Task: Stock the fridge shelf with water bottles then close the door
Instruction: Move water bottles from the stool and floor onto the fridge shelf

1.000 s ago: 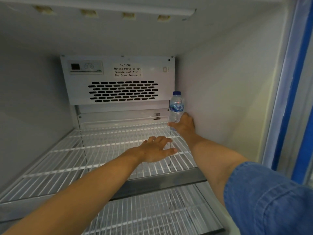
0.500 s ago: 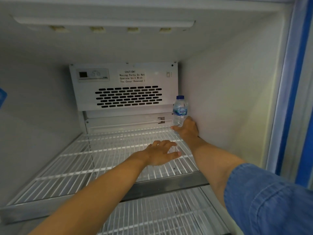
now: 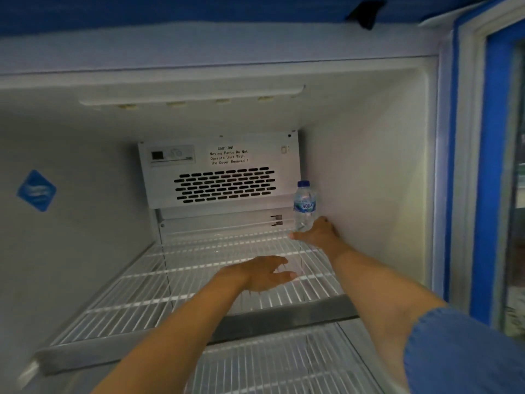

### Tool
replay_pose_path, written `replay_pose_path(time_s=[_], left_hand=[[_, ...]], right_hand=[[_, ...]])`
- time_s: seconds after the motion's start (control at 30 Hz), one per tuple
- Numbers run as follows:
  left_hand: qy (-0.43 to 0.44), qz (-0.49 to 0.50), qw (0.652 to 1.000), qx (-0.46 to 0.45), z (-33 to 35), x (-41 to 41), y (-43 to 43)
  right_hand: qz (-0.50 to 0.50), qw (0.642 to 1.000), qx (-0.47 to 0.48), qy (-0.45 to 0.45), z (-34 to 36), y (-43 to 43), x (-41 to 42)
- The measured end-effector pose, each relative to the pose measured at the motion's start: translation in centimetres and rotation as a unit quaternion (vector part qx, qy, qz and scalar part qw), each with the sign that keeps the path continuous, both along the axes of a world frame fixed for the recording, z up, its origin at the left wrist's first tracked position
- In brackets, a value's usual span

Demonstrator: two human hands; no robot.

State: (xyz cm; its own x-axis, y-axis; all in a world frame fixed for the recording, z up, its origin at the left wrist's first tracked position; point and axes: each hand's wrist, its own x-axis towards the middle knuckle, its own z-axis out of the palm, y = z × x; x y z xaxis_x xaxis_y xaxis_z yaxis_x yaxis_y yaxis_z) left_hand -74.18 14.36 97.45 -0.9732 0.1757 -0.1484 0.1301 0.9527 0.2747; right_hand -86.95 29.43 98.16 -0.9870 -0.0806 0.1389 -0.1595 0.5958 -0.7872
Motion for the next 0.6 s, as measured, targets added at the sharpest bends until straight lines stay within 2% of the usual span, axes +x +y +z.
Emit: replay_pose_path(time_s=[0.1,0.23,0.33,0.5,0.6], left_hand=[[-0.011,0.022,0.999,-0.026,0.7,1.6,0.0],[0.009,0.061,0.997,-0.055,1.6,5.2,-0.3],[0.059,0.092,0.991,-0.079,2.1,8.7,-1.5],[0.198,0.184,0.961,-0.050,3.2,16.3,-5.5],[0.278,0.210,0.937,-0.019,2.9,22.8,-8.3]], right_hand=[[0.063,0.990,0.124,-0.036,0.4,0.8,2.2],[0.098,0.969,0.221,-0.058,1.4,0.0,6.3],[0.131,0.951,0.278,-0.044,2.1,-1.5,10.6],[0.222,0.939,0.262,0.008,2.5,-4.6,17.5],[0.237,0.950,0.189,0.071,2.5,-7.4,22.8]])
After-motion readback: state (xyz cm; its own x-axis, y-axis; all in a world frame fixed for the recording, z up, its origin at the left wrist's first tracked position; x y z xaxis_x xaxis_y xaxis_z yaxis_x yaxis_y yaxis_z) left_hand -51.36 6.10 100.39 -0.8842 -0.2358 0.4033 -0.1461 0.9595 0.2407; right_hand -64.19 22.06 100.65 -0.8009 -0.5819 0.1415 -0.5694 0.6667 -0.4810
